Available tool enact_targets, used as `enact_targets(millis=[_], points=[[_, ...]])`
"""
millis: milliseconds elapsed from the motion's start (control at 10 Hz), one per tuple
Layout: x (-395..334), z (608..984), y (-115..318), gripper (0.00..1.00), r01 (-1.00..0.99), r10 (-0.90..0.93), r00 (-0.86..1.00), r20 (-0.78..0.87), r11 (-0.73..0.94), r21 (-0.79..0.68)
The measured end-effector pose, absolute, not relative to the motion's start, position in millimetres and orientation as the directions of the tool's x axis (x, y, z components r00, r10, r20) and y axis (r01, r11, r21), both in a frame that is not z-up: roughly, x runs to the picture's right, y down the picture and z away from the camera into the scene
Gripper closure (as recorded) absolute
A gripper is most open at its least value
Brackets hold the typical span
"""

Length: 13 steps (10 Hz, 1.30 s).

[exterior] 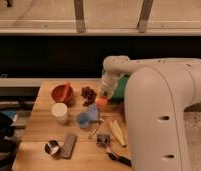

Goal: Place apple in table surface

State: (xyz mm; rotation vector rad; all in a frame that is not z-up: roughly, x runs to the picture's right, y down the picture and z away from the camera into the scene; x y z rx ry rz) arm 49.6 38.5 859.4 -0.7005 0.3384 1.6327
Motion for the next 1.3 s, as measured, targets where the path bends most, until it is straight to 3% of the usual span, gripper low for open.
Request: enact_targets(millis=[200,700,1300], points=[[67.8,863.0,35.3,0.86,-0.964,0.784,-0.101,-0.613,-0.229,-0.133],[93.7,871.7,46.1,0.37,-0.953,0.756,-0.18,-0.63,-0.293,-0.08],[108.6,853.6,43.5,0.34,-0.943,0.772,-0.213,-0.599,-0.323,-0.081]])
